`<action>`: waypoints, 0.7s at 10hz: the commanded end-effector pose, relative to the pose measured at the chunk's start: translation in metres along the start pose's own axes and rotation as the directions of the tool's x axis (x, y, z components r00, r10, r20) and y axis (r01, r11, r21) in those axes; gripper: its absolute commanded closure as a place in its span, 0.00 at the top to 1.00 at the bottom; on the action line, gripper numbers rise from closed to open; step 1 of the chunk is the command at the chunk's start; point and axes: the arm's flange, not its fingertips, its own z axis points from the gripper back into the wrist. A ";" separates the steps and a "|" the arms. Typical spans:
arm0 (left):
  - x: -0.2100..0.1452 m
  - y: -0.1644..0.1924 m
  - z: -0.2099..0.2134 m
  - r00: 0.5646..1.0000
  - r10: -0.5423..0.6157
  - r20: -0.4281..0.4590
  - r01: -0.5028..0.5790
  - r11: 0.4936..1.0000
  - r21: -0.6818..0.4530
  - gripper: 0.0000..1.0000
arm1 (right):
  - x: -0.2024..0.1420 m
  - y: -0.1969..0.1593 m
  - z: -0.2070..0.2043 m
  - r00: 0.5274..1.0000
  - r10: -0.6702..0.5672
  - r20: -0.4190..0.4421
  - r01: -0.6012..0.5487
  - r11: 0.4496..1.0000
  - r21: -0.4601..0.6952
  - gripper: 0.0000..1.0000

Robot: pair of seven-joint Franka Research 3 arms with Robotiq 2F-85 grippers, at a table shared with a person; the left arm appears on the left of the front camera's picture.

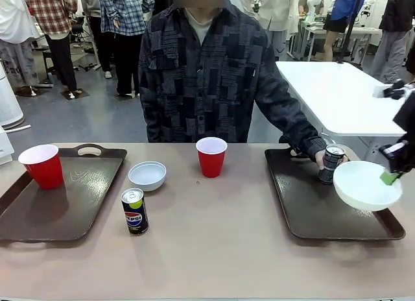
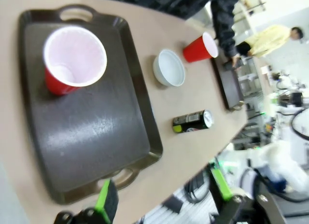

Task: Prepare tableware on both trays.
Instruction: Pick up a Picnic Bowl from the table and place it on a Handle tray.

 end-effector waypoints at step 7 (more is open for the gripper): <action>0.000 -0.001 0.002 1.000 0.015 0.011 -0.015 1.000 -0.007 1.00 | 0.103 -0.035 -0.100 0.977 -0.175 -0.119 0.185 0.980 0.080 0.04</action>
